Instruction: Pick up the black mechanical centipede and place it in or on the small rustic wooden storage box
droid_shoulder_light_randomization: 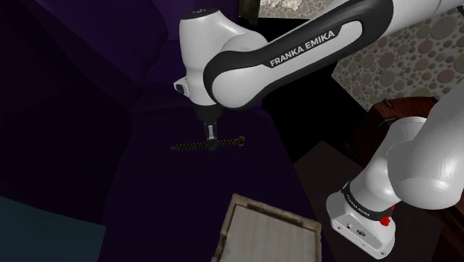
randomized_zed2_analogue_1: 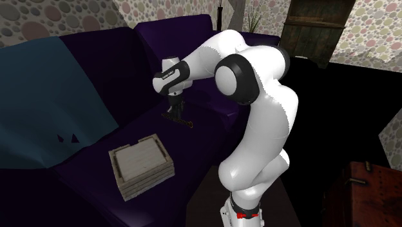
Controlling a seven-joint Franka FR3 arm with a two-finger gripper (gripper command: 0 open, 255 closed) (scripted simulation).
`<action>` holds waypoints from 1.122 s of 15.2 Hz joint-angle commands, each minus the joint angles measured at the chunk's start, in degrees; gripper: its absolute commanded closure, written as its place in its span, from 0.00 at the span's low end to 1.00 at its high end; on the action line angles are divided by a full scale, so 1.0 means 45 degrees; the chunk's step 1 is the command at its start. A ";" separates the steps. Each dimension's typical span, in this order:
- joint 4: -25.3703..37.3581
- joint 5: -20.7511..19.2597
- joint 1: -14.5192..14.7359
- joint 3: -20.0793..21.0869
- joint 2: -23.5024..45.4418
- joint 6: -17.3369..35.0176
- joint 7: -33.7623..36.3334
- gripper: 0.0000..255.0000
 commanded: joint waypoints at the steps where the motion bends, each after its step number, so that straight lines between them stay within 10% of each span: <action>1: 0.0000 0.0000 0.0000 0.0000 0.0000 0.0000 0.0000 1.00; 17: 0.0912 0.0170 -0.0020 -0.0046 -0.0634 -0.1524 -0.0119 1.00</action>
